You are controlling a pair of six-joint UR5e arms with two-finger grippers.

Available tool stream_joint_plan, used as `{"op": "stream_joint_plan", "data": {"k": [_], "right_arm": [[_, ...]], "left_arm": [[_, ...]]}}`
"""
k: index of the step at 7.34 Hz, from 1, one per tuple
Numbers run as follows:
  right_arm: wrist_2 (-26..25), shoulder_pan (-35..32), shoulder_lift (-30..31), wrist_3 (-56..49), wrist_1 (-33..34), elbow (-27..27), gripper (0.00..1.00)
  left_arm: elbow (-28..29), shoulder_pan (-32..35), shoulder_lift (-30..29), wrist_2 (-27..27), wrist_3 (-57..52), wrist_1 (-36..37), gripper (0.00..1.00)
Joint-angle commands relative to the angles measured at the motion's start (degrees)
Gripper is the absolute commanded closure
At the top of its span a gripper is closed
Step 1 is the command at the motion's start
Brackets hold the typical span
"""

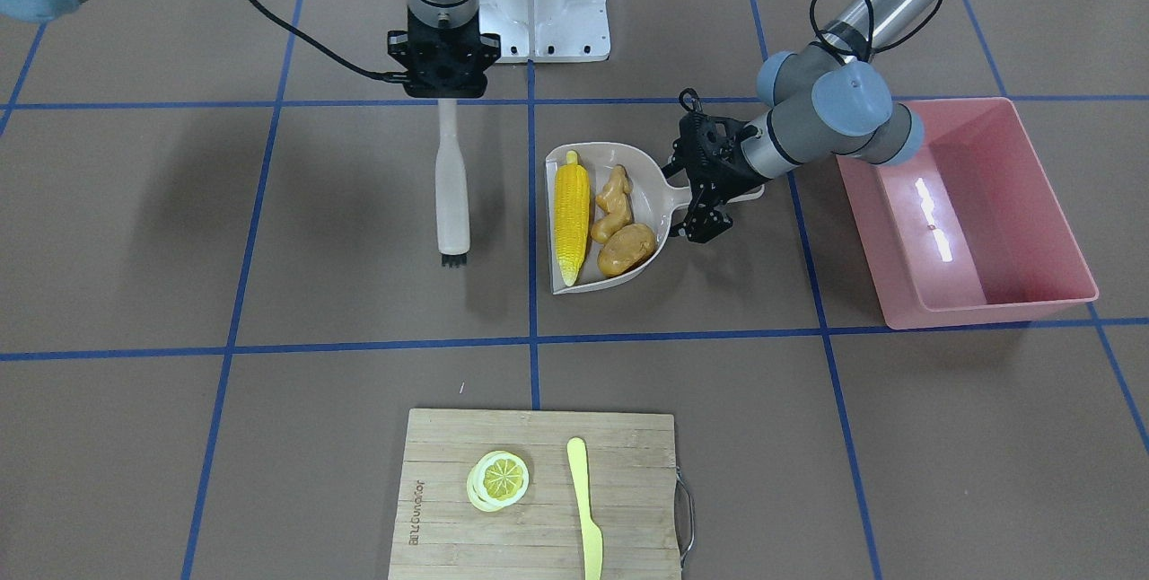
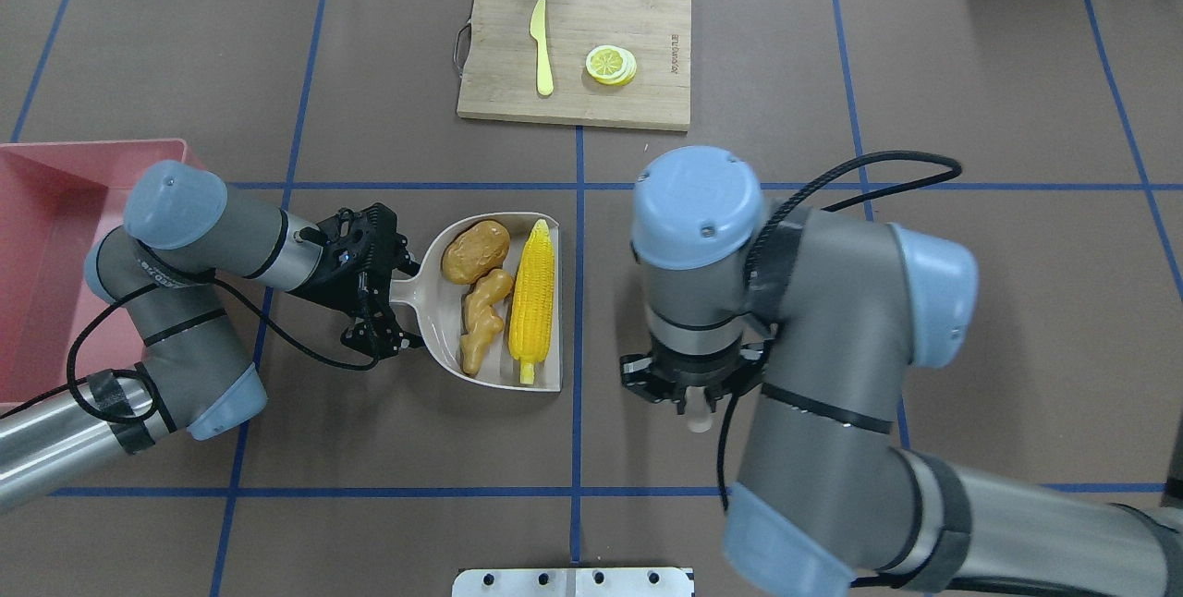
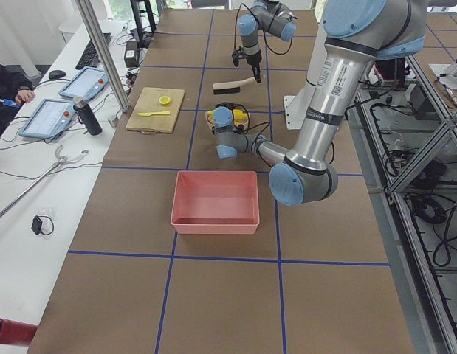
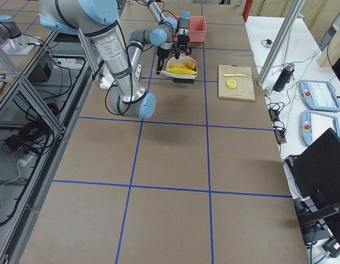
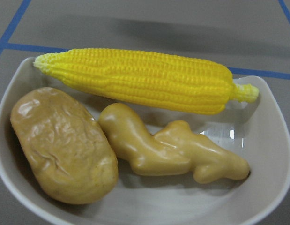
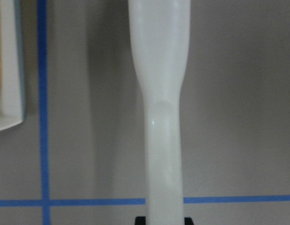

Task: Sweep and dump trash into bin
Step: 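Lift the brush away from the dustpan and move the right arm aside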

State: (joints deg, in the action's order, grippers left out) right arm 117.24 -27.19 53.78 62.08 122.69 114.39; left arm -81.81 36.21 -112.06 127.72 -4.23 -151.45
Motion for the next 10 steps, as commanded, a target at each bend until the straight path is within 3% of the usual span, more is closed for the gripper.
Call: {"op": "stream_joint_plan", "data": {"k": [1, 2, 3, 4, 5, 7, 8, 10], "right_arm": [[0.3, -9.2, 10.5, -10.8, 0.4, 5.3, 1.0], [0.3, -14.2, 15.5, -16.1, 0.2, 6.3, 1.0], [2.3, -18.8, 21.7, -21.6, -4.2, 6.0, 1.0], [7.0, -24.2, 30.4, -24.5, -13.5, 4.9, 1.0], [7.6, -27.9, 38.7, -27.6, -22.1, 4.4, 1.0], [10.8, -34.6, 50.1, -36.9, -33.1, -0.1, 1.0], [13.8, -37.7, 53.2, -38.6, -38.8, -3.2, 1.0], [14.0, -37.9, 58.3, -38.2, -48.9, -5.8, 1.0]], "left_arm": [[-0.1, 0.0, 0.0, 0.1, 0.0, 0.0, 0.38], [-0.1, 0.1, 0.1, 0.1, 0.1, 0.0, 0.45], [-0.1, 0.1, 0.1, 0.3, -0.2, 0.1, 0.54], [-0.2, 0.2, 0.1, 0.5, -0.2, 0.0, 0.66], [-0.2, 0.2, 0.2, 0.6, -0.3, -0.2, 0.76], [-0.5, 0.3, 0.2, 0.7, -0.4, -0.6, 0.94], [-0.5, 0.3, 0.2, 0.7, -0.5, -0.6, 1.0], [-0.5, 0.4, 0.2, 0.7, -0.5, -0.6, 1.0]]}}
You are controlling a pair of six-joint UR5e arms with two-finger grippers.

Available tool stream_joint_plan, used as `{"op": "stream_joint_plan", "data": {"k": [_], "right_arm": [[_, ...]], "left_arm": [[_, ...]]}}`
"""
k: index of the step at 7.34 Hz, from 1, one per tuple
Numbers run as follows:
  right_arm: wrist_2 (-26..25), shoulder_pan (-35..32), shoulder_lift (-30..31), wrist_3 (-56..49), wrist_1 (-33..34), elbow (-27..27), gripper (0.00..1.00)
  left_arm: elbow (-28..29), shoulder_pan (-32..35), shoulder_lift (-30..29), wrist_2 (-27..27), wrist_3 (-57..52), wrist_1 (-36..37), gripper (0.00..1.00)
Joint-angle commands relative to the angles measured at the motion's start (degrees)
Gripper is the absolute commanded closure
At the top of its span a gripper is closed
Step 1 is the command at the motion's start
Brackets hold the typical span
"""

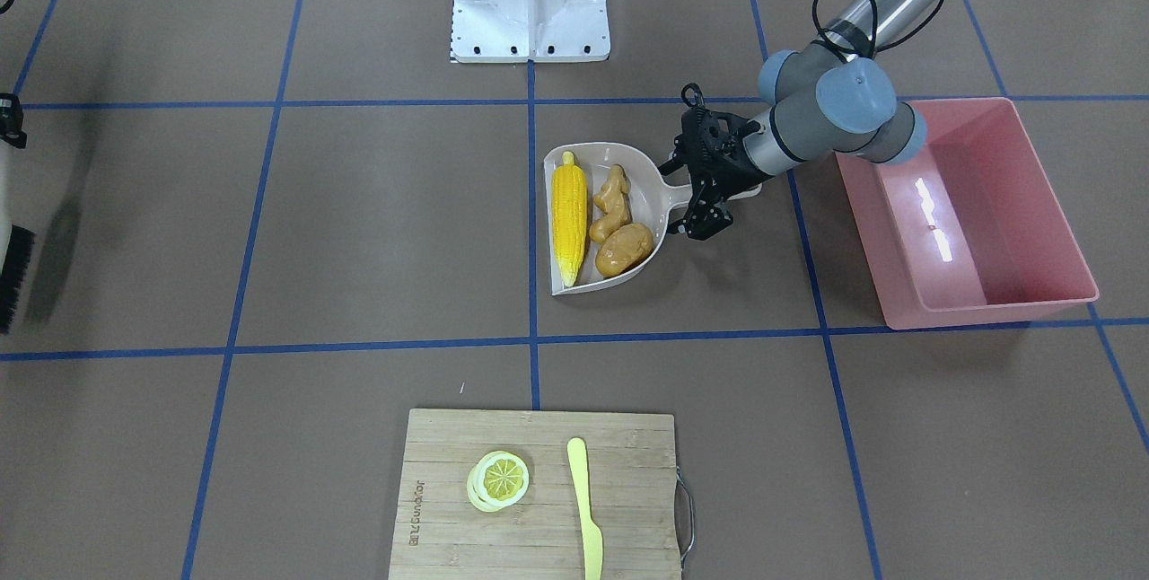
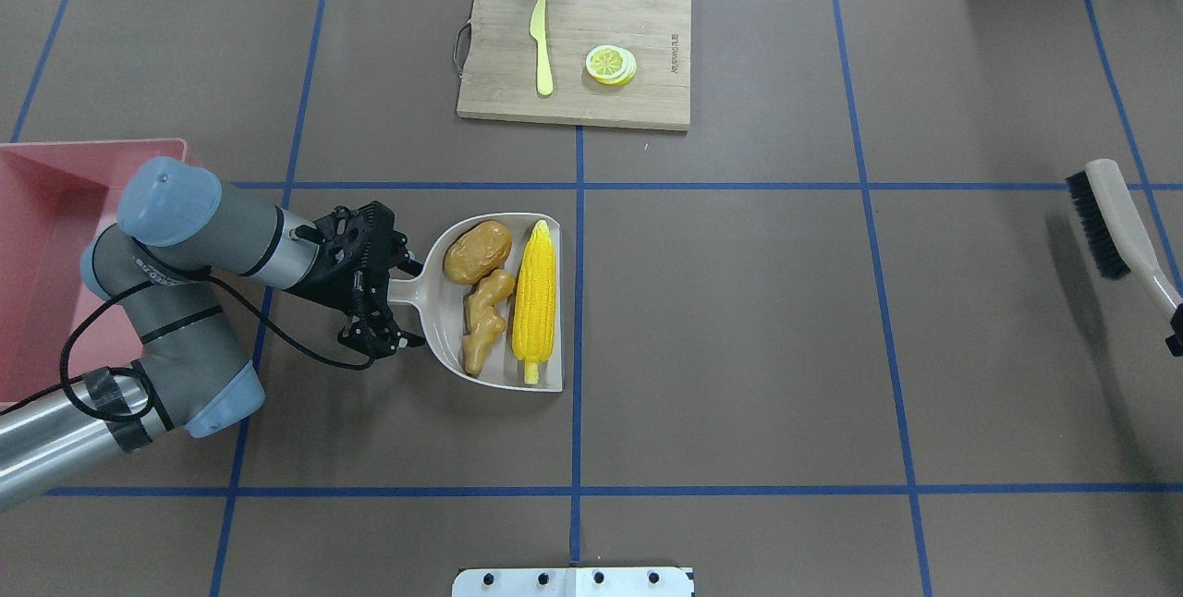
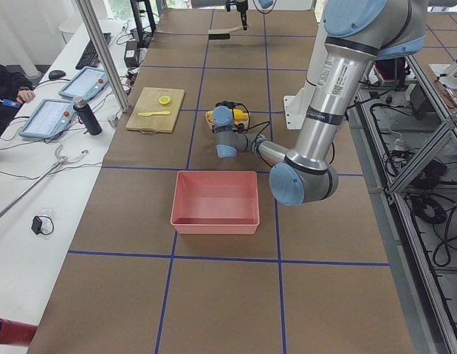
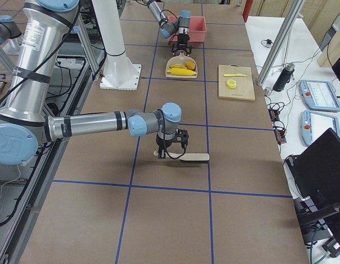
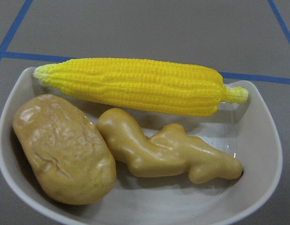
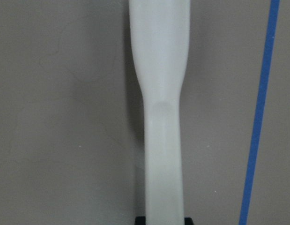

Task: Sweep and dump trash into bin
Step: 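Lift the brush away from the dustpan and move the right arm aside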

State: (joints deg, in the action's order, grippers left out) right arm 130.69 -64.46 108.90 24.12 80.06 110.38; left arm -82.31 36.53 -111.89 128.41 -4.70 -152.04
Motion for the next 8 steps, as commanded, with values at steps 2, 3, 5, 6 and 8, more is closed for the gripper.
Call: {"op": "stream_joint_plan", "data": {"k": [2, 3, 5, 6, 8], "right_arm": [[0.9, -0.6, 4.4, 0.9, -15.4, -6.7, 1.0], [2.5, -0.5, 4.3, 1.1, -16.9, -8.0, 1.0], [3.5, -0.5, 4.3, 0.8, -17.0, -8.2, 1.0], [3.6, -0.5, 4.3, 0.8, -17.0, -8.5, 1.0], [3.6, -0.4, 4.0, 0.8, -16.9, -9.3, 1.0]], "left_arm": [[0.0, 0.1, 0.0, 0.0, -0.1, -0.1, 1.0], [0.0, 0.0, 0.0, 0.0, -0.1, -0.2, 1.0], [0.0, -0.1, 0.0, -0.1, -0.2, -0.1, 1.0], [0.0, -0.1, 0.0, -0.1, -0.2, -0.1, 1.0], [0.1, -0.1, -0.1, -0.5, -0.7, 0.3, 0.32]]}}
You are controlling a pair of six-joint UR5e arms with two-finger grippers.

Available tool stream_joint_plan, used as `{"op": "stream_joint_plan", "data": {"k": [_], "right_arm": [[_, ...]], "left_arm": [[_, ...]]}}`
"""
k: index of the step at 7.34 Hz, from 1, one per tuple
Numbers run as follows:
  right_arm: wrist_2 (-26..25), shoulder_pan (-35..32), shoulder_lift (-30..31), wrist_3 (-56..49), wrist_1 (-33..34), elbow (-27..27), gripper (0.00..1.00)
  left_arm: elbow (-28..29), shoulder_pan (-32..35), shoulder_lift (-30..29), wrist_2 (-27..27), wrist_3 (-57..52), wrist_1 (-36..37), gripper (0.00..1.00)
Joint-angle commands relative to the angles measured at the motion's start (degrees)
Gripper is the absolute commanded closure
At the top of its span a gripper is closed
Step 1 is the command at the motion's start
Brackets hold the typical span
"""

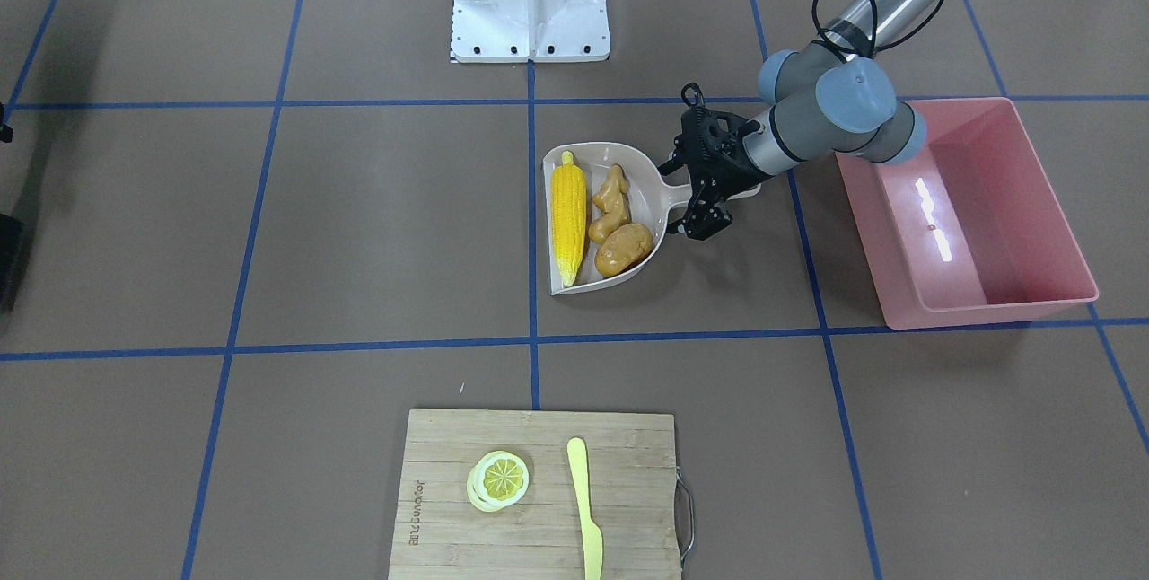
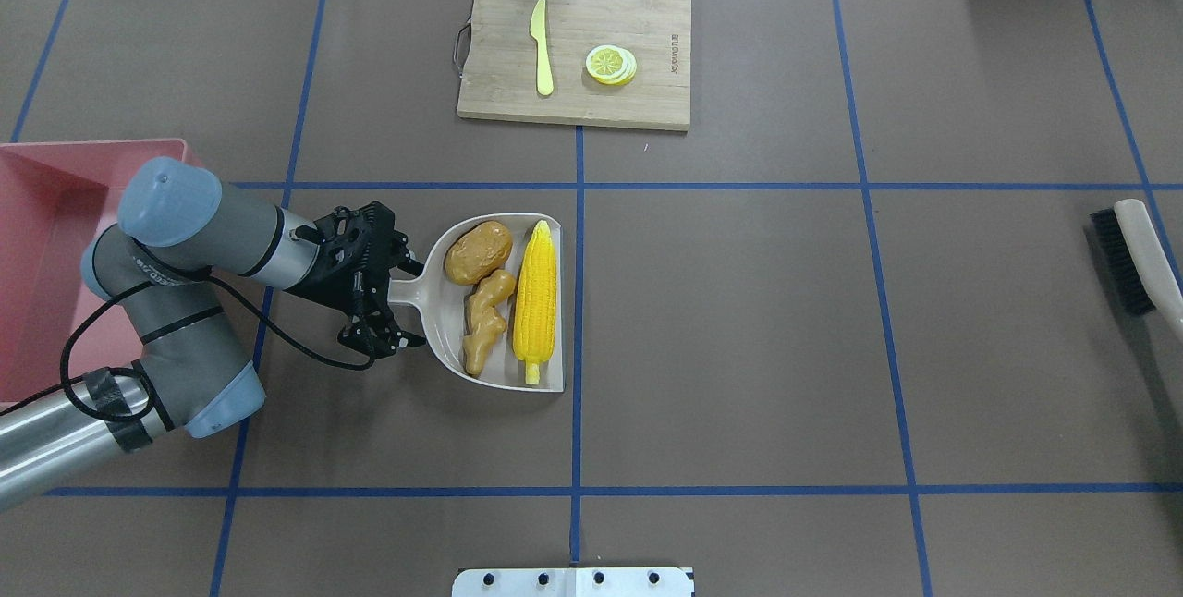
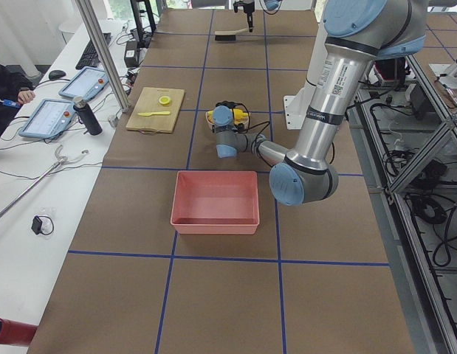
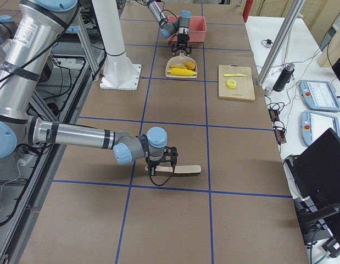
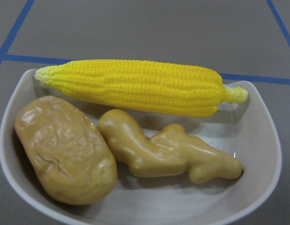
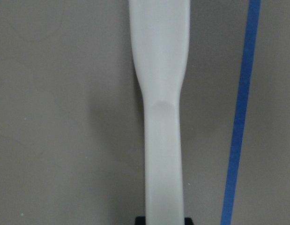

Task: Sweep and dump trash into bin

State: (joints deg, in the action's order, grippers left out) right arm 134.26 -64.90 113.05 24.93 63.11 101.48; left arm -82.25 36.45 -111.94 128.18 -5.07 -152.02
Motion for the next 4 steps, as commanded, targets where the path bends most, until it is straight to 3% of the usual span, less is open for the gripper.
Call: {"op": "stream_joint_plan", "data": {"k": [1, 4], "right_arm": [[0.1, 0.0, -0.3, 0.2, 0.0, -0.4, 1.0], [0.3, 0.0, -0.4, 0.3, 0.1, -0.9, 0.45]], "left_arm": [[0.2, -0.1, -0.1, -0.3, -1.5, 0.2, 0.01], [0.2, 0.1, 0.0, -0.3, 0.5, 0.3, 0.02]]}}
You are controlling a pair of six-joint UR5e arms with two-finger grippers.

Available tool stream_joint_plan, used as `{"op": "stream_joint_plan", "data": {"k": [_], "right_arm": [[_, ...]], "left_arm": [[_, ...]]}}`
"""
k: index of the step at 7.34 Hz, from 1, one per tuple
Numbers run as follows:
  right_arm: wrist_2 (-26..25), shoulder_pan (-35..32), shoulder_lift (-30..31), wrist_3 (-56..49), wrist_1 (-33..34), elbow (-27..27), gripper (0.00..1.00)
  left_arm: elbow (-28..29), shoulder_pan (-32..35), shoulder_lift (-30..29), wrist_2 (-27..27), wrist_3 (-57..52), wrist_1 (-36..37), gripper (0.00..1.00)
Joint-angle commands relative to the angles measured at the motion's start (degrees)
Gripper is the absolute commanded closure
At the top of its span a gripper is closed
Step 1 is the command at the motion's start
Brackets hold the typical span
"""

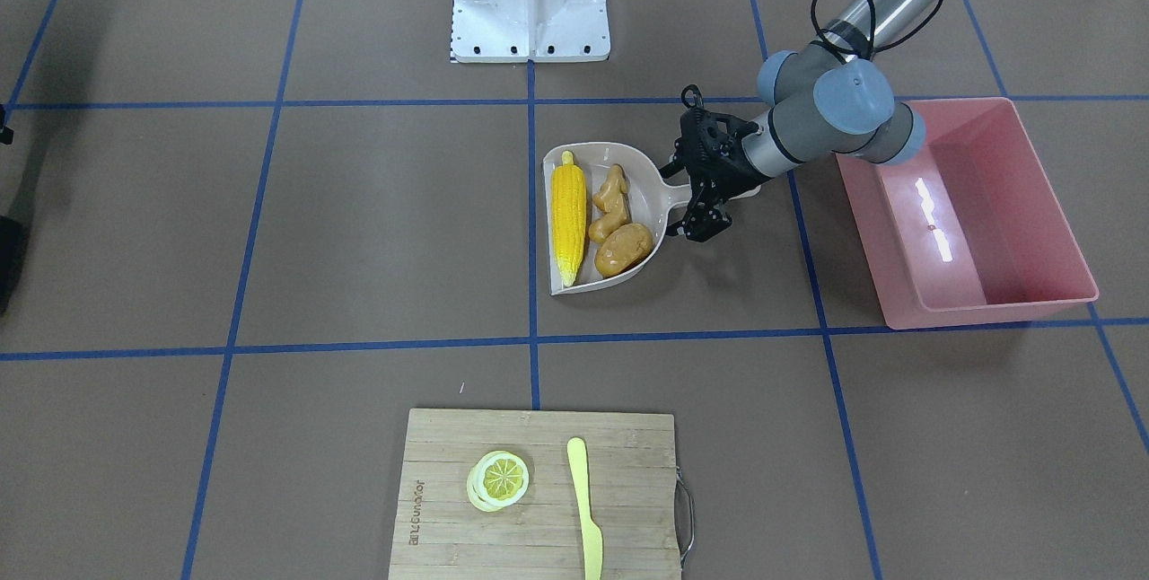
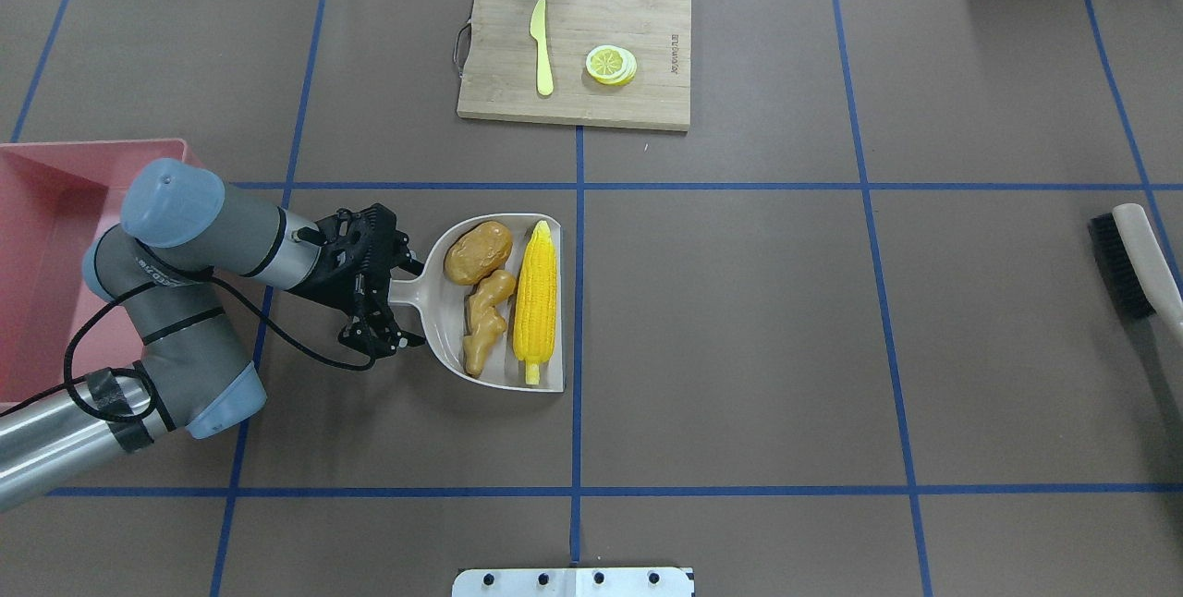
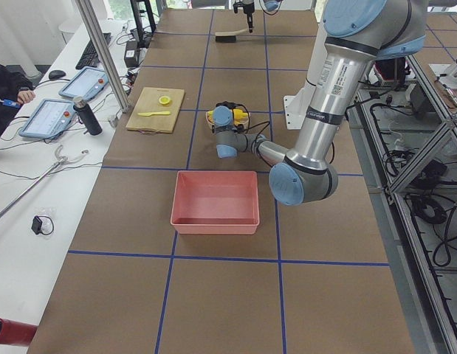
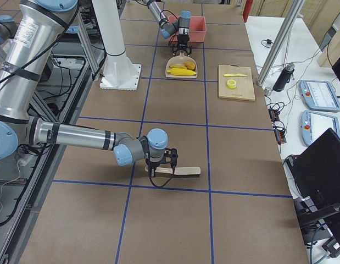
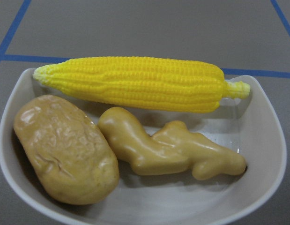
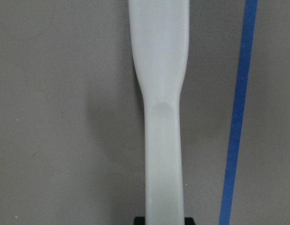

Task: Sweep and dump trash into bin

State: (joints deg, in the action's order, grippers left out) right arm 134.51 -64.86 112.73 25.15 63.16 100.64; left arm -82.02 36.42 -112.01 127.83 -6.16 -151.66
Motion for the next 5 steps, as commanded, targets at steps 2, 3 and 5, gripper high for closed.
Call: {"op": "stream_joint_plan", "data": {"k": [2, 3, 5], "right_arm": [[2.8, -1.7, -0.1, 0.2, 0.6, 0.7, 0.0], [3.5, -2.5, 0.1, 0.2, 0.7, 1.7, 0.0], [4.4, -3.3, -0.1, 0.3, 4.5, 5.9, 0.0]], "left_arm": [[0.0, 0.1, 0.0, 0.0, 1.0, 0.0, 0.02], [0.3, 0.0, 0.0, -0.2, -2.7, 0.3, 0.01], [0.2, 0.2, 0.0, -0.1, 0.6, 0.2, 0.45]]}}
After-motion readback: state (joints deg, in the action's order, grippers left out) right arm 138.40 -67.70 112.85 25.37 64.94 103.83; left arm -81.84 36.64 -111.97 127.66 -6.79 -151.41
